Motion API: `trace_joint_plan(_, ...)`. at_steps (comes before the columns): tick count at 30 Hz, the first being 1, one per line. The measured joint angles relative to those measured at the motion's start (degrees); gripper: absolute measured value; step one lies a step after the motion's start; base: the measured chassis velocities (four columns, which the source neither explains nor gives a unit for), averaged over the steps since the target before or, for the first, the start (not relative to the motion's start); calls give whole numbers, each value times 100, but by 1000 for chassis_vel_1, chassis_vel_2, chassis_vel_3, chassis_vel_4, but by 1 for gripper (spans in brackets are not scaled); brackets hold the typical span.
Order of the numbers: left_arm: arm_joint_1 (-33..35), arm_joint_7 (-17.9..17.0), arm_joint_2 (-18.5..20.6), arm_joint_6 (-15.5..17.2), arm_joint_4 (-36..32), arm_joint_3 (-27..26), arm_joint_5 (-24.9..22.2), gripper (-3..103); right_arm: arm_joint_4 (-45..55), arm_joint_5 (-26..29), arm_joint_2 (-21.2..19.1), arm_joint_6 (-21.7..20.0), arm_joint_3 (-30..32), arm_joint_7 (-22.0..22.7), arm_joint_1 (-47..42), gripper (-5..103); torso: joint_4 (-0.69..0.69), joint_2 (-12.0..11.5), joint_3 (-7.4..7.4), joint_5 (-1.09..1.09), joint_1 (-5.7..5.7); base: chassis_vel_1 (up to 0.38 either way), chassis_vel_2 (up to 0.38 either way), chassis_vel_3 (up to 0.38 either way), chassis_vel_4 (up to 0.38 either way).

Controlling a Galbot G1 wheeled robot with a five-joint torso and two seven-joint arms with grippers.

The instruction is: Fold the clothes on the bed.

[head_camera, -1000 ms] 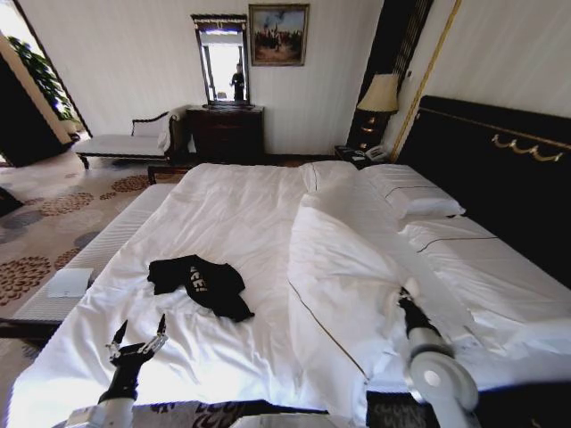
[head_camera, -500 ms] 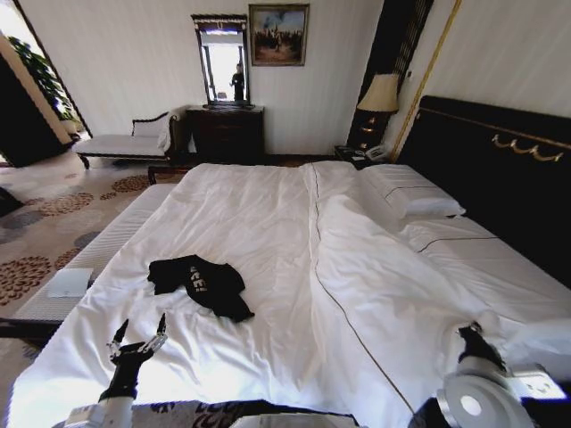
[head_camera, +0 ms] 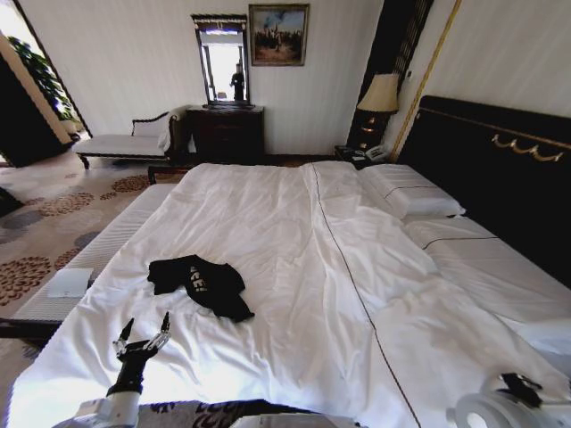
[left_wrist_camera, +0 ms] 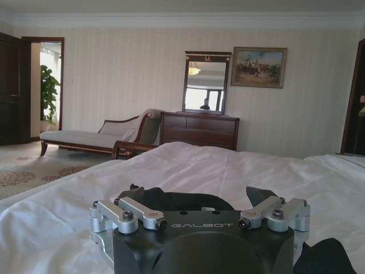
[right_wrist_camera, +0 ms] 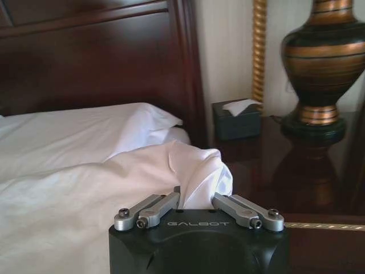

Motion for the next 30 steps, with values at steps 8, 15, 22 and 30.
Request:
trace_joint_plan(8, -207, 5, 9, -33, 233, 64, -64, 100, -277, 353, -98, -32, 327, 125, -349, 3, 4, 0, 0, 0, 1, 0, 0, 0, 0)
trace_joint_plan(15, -253, 8, 7, -34, 288, 97, -65, 100, -688, 360, -163, -27, 318, 131, -405, 3, 5, 0, 0, 0, 1, 0, 0, 0, 0)
trace_joint_plan(22, -174, 13, -1, -88, 318, 84, -32, 100, -1439, 63, -227, -187, -64, 270, -59, 3, -9, 0, 0, -3, 0, 0, 0, 0, 0)
trace_joint_plan(30, -37, 16, -14, -94, 147, -42, -23, 100, -978, -518, -201, -275, -7, 441, -328, 40, -5, 1, 0, -3, -1, 0, 0, 0, 0)
